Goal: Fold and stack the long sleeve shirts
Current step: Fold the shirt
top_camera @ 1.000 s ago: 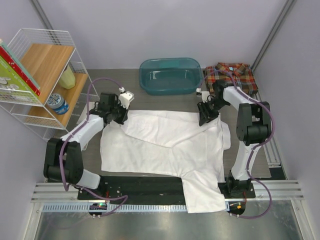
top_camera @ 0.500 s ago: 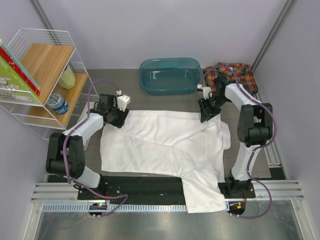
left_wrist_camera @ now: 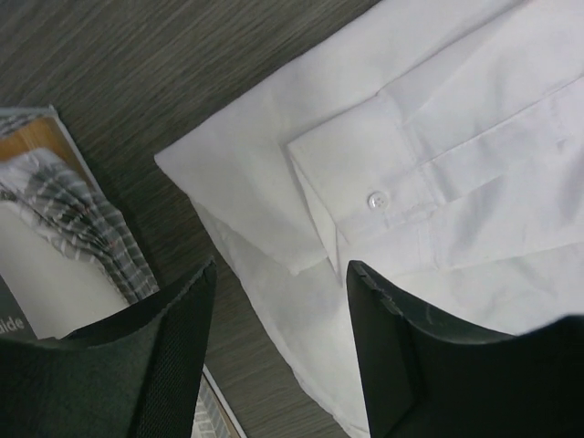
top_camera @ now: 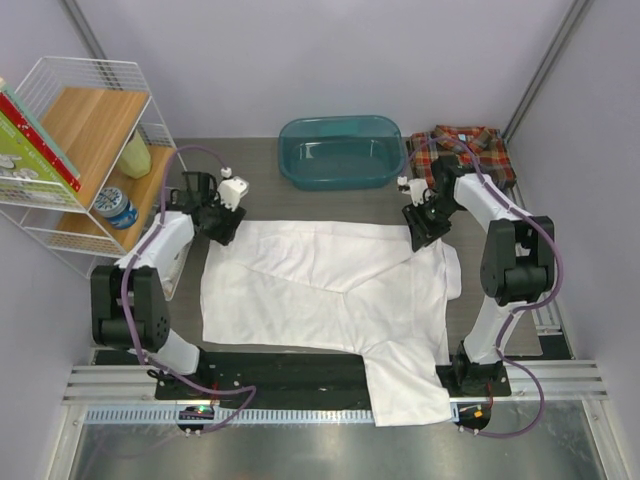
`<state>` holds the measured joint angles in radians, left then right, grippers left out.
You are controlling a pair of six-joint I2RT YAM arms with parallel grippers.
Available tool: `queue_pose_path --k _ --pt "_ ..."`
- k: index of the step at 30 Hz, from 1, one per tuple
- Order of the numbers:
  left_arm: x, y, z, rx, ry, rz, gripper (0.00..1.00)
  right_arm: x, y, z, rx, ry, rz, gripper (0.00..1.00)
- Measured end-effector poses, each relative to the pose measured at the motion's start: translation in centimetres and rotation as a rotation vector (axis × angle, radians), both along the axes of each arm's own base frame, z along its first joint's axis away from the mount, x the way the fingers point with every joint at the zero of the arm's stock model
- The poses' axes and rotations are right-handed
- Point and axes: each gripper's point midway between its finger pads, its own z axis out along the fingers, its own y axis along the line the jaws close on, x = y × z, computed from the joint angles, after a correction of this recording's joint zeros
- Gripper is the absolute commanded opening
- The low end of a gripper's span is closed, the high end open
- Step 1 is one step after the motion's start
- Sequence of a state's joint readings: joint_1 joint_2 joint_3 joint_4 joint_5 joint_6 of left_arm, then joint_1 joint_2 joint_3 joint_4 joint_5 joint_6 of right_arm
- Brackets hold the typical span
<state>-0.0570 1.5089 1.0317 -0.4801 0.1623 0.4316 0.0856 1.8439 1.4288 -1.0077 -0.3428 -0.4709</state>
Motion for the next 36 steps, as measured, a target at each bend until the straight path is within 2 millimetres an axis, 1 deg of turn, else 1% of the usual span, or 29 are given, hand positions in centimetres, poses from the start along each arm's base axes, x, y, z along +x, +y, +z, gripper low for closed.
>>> queue_pose_path --k 2,4,6,9,12,15,16,17,18,19,21,22,25,27,29,30,31,32,33,34,36 --pt "0.9 -0.8 0.2 -0.006 0.013 -0.052 0.59 -0.2 -0.4 -0.8 -0.023 0.012 -0.005 0.45" --pt "1.9 -1.5 0.1 -0.008 0.033 -0.1 0.58 0.2 -0.8 -1.9 -0.05 0.008 -0.011 0.45" --pt "3.0 -2.1 -0.6 -0.006 0.055 -0.134 0.55 0.8 -1.3 -3.1 -0.078 0.006 -0.017 0.44" --pt "4.4 -2.3 -2.0 0.017 0.092 -0.168 0.48 1.8 -2.0 -5.5 -0.124 0.01 -0.026 0.44" --pt "5.7 -1.9 -3.9 0.053 0.134 -0.177 0.47 3.0 -2.4 -5.7 -0.157 -0.012 -0.039 0.44" --pt "6.4 -1.1 -6.1 0.1 0.174 -0.161 0.38 4.2 -2.9 -5.8 -0.194 -0.027 -0.045 0.43" --pt "6.4 -0.8 -6.8 0.114 0.188 -0.153 0.3 4.4 -3.0 -5.8 -0.199 -0.031 -0.046 0.43" --pt "6.6 -0.7 -6.9 0.121 0.194 -0.149 0.25 4.8 -3.1 -5.9 -0.21 -0.037 -0.049 0.43" --pt "7.3 -0.5 -6.8 0.133 0.179 -0.143 0.21 5.5 -3.3 -5.9 -0.221 -0.049 -0.052 0.43" --pt "7.8 -0.4 -6.8 0.138 0.173 -0.139 0.14 6.0 -3.4 -5.9 -0.23 -0.058 -0.054 0.43" --pt "8.7 -0.5 -6.9 0.142 0.169 -0.133 0.08 7.5 -3.8 -6.0 -0.256 -0.086 -0.063 0.44" --pt "9.3 -0.6 -6.9 0.139 0.161 -0.128 0.04 8.3 -3.9 -5.9 -0.265 -0.103 -0.067 0.45" --pt "11.4 -0.9 -6.9 0.136 0.135 -0.12 0.0 10.5 -4.2 -5.8 -0.267 -0.143 -0.081 0.49" --pt "12.6 -1.0 -6.8 0.134 0.125 -0.111 0.0 12.1 -4.3 -5.6 -0.263 -0.179 -0.092 0.54" --pt "14.1 -1.1 -6.7 0.134 0.106 -0.103 0.09 13.5 -4.3 -5.3 -0.254 -0.215 -0.1 0.59" --pt "14.5 -1.1 -6.6 0.133 0.101 -0.101 0.14 13.9 -4.3 -5.2 -0.247 -0.226 -0.1 0.64" --pt "14.9 -1.2 -6.5 0.129 0.096 -0.096 0.26 14.1 -4.2 -5.1 -0.238 -0.228 -0.1 0.68" --pt "14.9 -1.3 -6.4 0.121 0.098 -0.091 0.32 14.1 -4.2 -5.0 -0.223 -0.229 -0.099 0.72" --pt "14.8 -1.4 -6.2 0.114 0.097 -0.093 0.38 13.9 -4.1 -4.9 -0.208 -0.225 -0.099 0.79" --pt "14.4 -1.6 -5.9 0.097 0.101 -0.089 0.47 13.6 -4.1 -4.7 -0.189 -0.214 -0.093 0.82" --pt "13.2 -2.2 -4.6 0.058 0.101 -0.103 0.55 12.2 -3.9 -3.3 -0.137 -0.191 -0.075 0.86"
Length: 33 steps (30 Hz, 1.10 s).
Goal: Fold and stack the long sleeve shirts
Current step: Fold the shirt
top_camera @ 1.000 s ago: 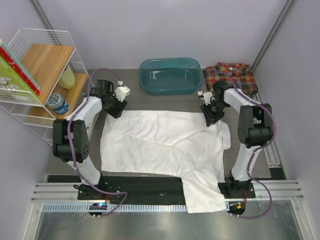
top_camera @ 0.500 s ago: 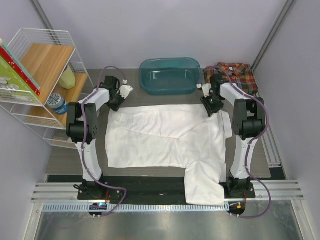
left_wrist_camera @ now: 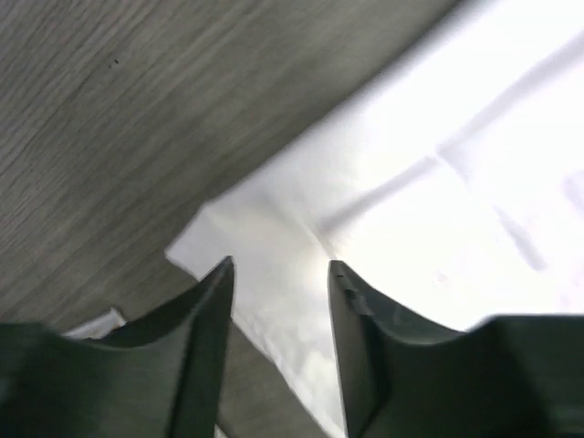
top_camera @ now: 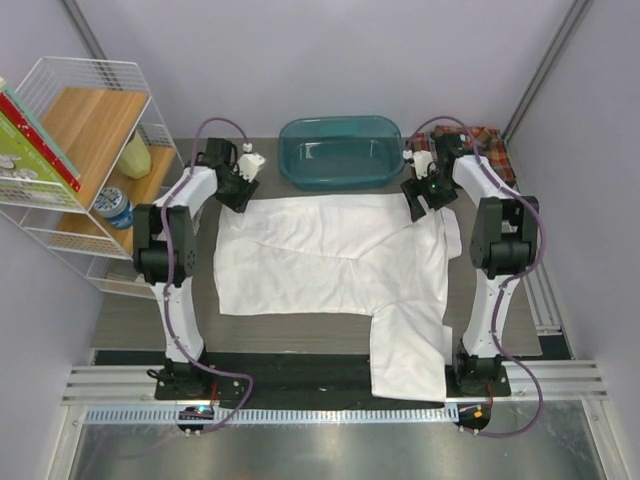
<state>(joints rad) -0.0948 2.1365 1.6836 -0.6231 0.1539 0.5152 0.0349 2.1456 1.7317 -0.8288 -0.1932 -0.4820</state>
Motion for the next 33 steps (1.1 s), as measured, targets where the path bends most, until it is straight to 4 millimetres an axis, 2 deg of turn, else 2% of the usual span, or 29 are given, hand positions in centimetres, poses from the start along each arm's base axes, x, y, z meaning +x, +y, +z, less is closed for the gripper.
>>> queue_pose_path --k 1,3,5,7,8,10,12,14,18,20,23,27,29,33 --pt "-0.7 -0.3 0.8 -0.017 0.0 -0.006 0.64 -0.7 0.1 1.0 0.018 0.003 0.017 0.86" --pt "-3.5 -1.2 3.9 -0.075 -0.015 -0.047 0.7 -2.7 0.4 4.3 0.049 -0.018 0.078 0.86" --pt "-6.7 -2.1 7.6 -0.123 -0.052 -0.104 0.72 -5.8 0.5 8.5 0.059 -0.07 0.156 0.85" --pt "-10.2 -3.1 11.2 -0.161 -0.103 -0.17 0.72 -9.4 0.4 11.7 0.05 -0.122 0.222 0.83" --pt "-11.5 -3.6 12.3 -0.17 -0.126 -0.2 0.72 -11.5 0.5 12.7 0.041 -0.134 0.254 0.81" --pt "-14.7 -4.9 13.4 -0.183 -0.155 -0.266 0.7 -14.6 0.9 12.3 0.032 -0.115 0.3 0.79" --pt "-17.5 -6.1 11.9 -0.191 -0.115 -0.315 0.68 -16.6 1.1 10.6 0.028 -0.055 0.314 0.77" --pt "-19.2 -6.5 9.3 -0.186 -0.035 -0.322 0.68 -17.4 1.2 7.8 0.022 0.028 0.316 0.76" --pt "-19.0 -5.0 3.6 -0.123 0.127 -0.228 0.67 -16.9 0.4 1.0 -0.01 0.185 0.273 0.76" --pt "-18.5 -4.2 1.6 -0.086 0.17 -0.184 0.67 -16.5 0.1 -0.8 -0.023 0.217 0.249 0.76" --pt "-17.6 -3.1 -0.4 -0.049 0.201 -0.128 0.64 -15.4 -0.1 -2.1 -0.036 0.21 0.227 0.76" --pt "-15.9 -1.6 -2.8 -0.014 0.237 -0.072 0.63 -13.7 -0.2 -2.4 -0.051 0.2 0.199 0.75" --pt "-14.3 -1.2 -2.6 -0.009 0.208 -0.049 0.63 -12.4 -0.3 -2.4 -0.059 0.187 0.185 0.75" --pt "-12.8 -0.6 -2.6 -0.003 0.186 -0.031 0.63 -10.1 -0.2 -2.2 -0.063 0.148 0.168 0.76"
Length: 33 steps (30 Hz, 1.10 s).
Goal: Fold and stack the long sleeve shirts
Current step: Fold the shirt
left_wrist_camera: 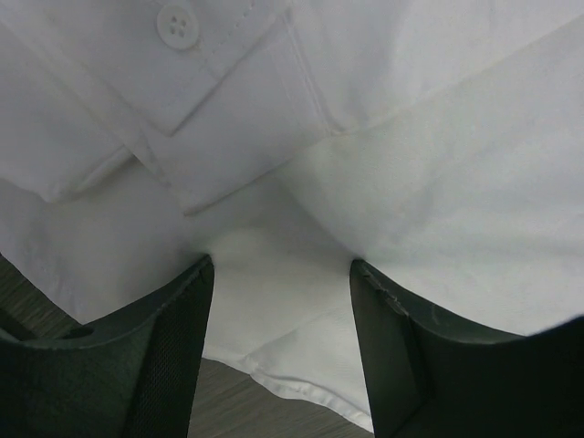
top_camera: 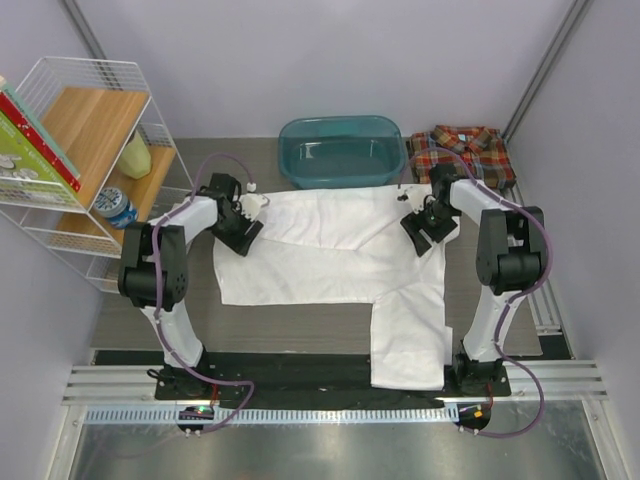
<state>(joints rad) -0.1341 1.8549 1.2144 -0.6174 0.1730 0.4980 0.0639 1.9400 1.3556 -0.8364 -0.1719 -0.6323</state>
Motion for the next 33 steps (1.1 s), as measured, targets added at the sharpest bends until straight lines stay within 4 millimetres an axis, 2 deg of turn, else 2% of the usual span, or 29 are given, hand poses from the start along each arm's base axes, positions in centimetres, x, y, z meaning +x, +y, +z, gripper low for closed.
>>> queue_pose_path --k 4,7,10,12,15,17,19,21,27,30,32,33 --pt "-0.2 -0.1 0.5 -0.015 0.0 -0.01 0.67 0.1 0.2 0.8 0.017 -0.018 0.026 0.77" --pt "-1.3 -0.7 2.3 -0.054 -0.009 -0.032 0.7 -1.8 0.7 3.2 0.053 -0.039 0.09 0.76" --pt "-3.2 -1.5 5.5 -0.111 -0.048 -0.07 0.73 -6.4 1.4 6.8 0.089 -0.059 0.191 0.76" --pt "-4.8 -2.1 7.8 -0.146 -0.097 -0.104 0.75 -10.4 2.7 8.2 0.102 -0.056 0.292 0.76" --pt "-7.4 -2.8 9.5 -0.167 -0.131 -0.156 0.75 -16.1 5.0 7.6 0.11 0.031 0.45 0.76" --pt "-9.0 -3.1 9.5 -0.17 -0.121 -0.184 0.76 -19.6 5.8 6.3 0.1 0.139 0.539 0.75" --pt "-10.3 -3.3 8.8 -0.17 -0.09 -0.203 0.75 -21.8 5.7 5.1 0.08 0.233 0.573 0.73" --pt "-11.5 -3.2 7.9 -0.166 -0.052 -0.204 0.76 -22.9 5.2 4.6 0.057 0.291 0.57 0.72" --pt "-14.1 -2.5 6.2 -0.151 -0.011 -0.232 0.74 -22.9 4.7 3.4 0.005 0.354 0.534 0.66" --pt "-14.6 -2.3 6.1 -0.141 -0.012 -0.253 0.74 -23.1 4.5 2.7 -0.015 0.383 0.522 0.64" --pt "-14.5 -2.2 6.1 -0.133 -0.016 -0.263 0.74 -23.2 4.5 2.4 -0.026 0.392 0.521 0.6" --pt "-14.5 -2.2 6.1 -0.131 -0.018 -0.268 0.73 -23.2 4.4 2.2 -0.034 0.395 0.518 0.53"
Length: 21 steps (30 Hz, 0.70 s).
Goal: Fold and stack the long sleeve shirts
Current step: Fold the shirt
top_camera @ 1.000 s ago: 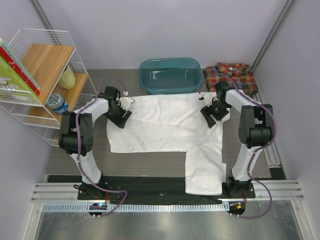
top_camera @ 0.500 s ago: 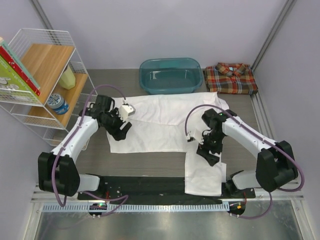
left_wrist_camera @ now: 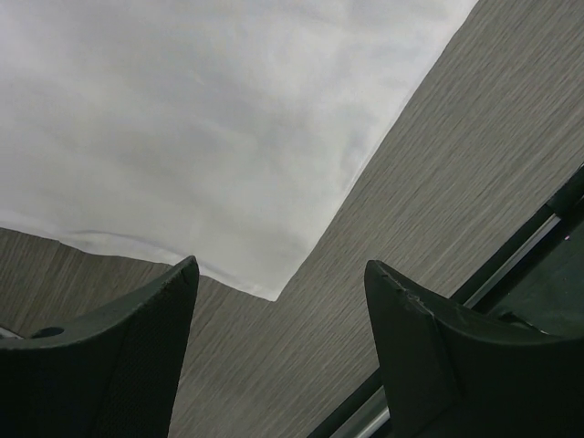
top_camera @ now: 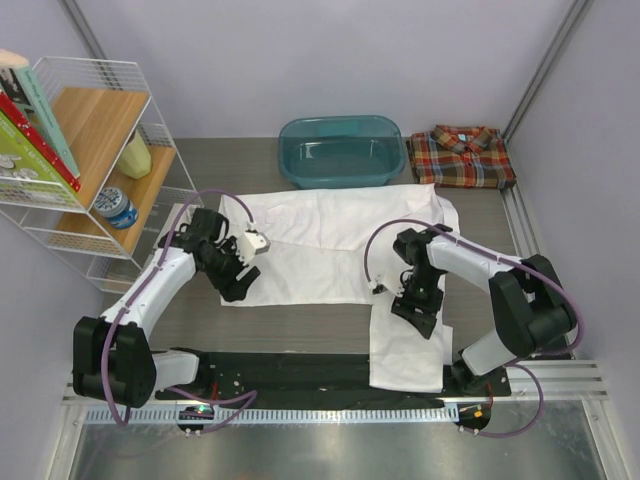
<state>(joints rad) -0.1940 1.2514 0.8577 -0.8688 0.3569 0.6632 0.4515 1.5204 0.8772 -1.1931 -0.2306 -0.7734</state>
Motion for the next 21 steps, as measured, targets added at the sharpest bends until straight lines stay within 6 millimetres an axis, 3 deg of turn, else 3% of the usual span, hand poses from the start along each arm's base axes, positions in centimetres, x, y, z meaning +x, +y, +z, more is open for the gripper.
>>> queue_pose_path --k 1,2,3,5,18,21 --pt "0.0 0.0 0.0 0.002 -0.001 -0.002 0.73 0.0 0.0 -0.2 -0.006 0.001 0.0 0.48" --pt "0.0 0.1 0.0 0.004 -0.004 -0.007 0.73 0.0 -0.1 -0.4 -0.016 0.0 0.0 0.27" --pt "0.1 0.1 0.0 0.006 -0.007 -0.017 0.73 -0.1 -0.3 -0.7 -0.029 0.003 -0.005 0.15" --pt "0.0 0.1 -0.1 0.009 -0.011 -0.031 0.72 -0.1 -0.4 -1.0 -0.041 0.008 -0.009 0.01" --pt "-2.2 1.8 -3.8 0.101 -0.018 -0.287 0.58 0.8 -0.2 -0.2 -0.024 -0.082 -0.034 0.01" --pt "-2.0 2.1 -4.0 0.124 -0.038 -0.333 0.56 0.9 -0.3 -0.2 -0.027 -0.087 -0.038 0.01"
